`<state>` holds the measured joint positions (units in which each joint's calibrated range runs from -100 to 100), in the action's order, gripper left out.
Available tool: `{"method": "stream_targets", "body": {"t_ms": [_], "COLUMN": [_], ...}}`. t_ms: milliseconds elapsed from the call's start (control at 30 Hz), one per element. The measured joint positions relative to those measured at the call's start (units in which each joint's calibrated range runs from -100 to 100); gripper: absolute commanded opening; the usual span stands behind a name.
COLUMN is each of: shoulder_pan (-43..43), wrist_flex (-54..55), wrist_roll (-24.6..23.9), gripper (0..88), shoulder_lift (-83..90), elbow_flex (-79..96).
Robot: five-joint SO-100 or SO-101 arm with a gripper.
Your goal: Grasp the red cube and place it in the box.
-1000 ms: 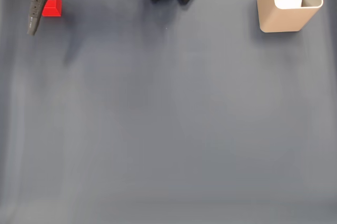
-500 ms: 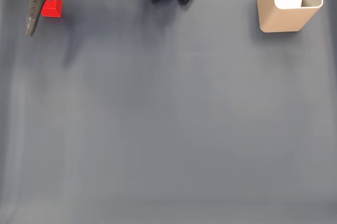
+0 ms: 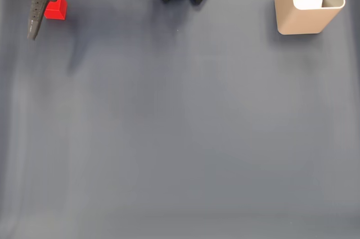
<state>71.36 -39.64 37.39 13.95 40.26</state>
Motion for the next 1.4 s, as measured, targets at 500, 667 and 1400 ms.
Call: {"method": "stream_targets", "body": {"t_ms": [500, 667, 1400], "shoulder_pan": [-0.4, -0.5, -1.1], "wrist_flex": [1.6, 1.8, 1.8], "wrist_roll": [-0.1, -0.2, -0.6], "gripper": [71.6, 70.7, 30.8], "shoulder_lift": [-2.7, -3.0, -3.0], "elbow_flex": [0.0, 0.0, 0.0]}}
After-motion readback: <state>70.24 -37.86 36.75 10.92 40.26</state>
